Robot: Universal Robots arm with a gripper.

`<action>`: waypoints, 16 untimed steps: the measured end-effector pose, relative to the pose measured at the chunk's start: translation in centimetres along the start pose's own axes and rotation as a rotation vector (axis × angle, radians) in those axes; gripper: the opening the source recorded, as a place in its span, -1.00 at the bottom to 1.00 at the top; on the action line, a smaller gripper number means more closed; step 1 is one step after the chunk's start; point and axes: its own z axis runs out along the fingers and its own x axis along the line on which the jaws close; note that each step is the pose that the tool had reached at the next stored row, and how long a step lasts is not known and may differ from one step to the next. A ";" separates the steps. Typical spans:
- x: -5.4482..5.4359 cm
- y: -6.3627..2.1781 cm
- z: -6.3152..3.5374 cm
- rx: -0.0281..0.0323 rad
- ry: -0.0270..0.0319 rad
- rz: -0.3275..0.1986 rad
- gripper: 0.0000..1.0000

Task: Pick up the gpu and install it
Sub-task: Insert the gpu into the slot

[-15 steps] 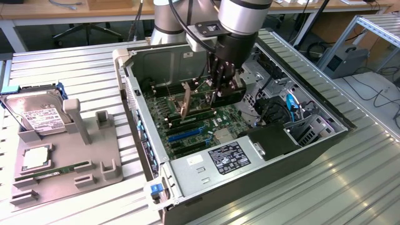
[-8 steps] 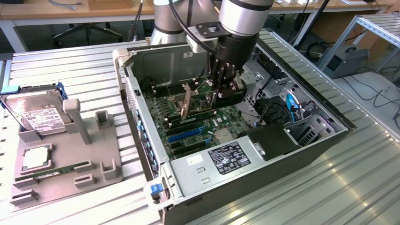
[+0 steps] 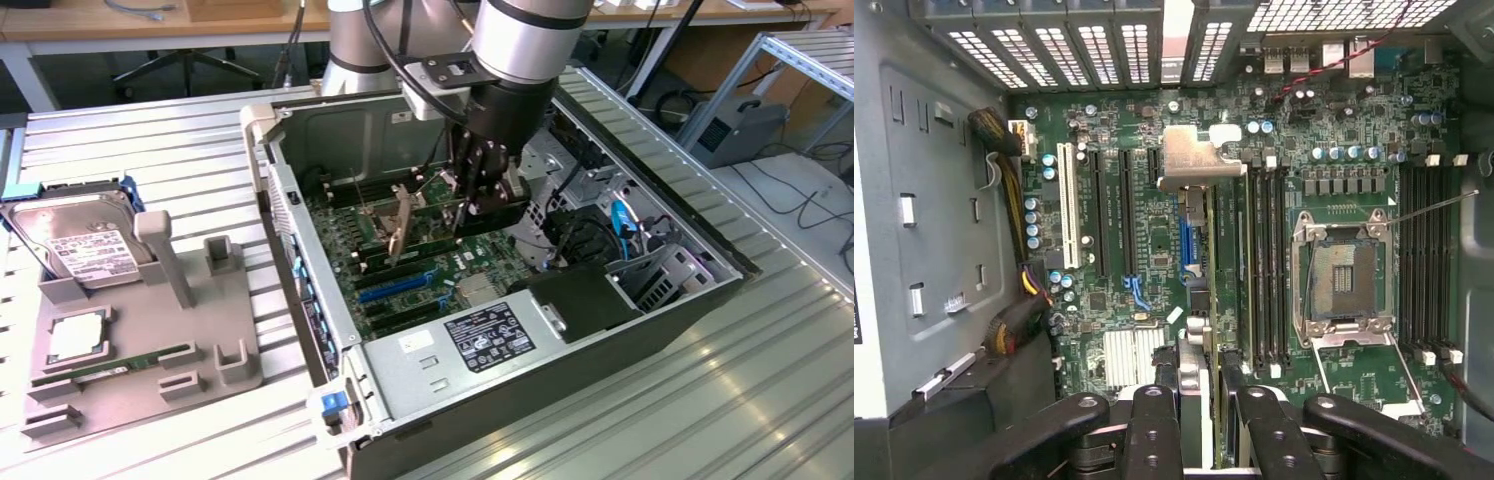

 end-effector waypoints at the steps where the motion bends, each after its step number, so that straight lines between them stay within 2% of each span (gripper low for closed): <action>1: 0.2 0.00 0.02 0.0000 0.0000 0.000 -0.45; 4: 0.9 0.10 0.06 0.0000 0.0012 0.000 -0.45; 8: 0.9 1.52 0.07 0.0001 0.0027 0.000 -0.45; 16: 1.0 1.82 0.06 0.0000 0.0028 0.000 -0.45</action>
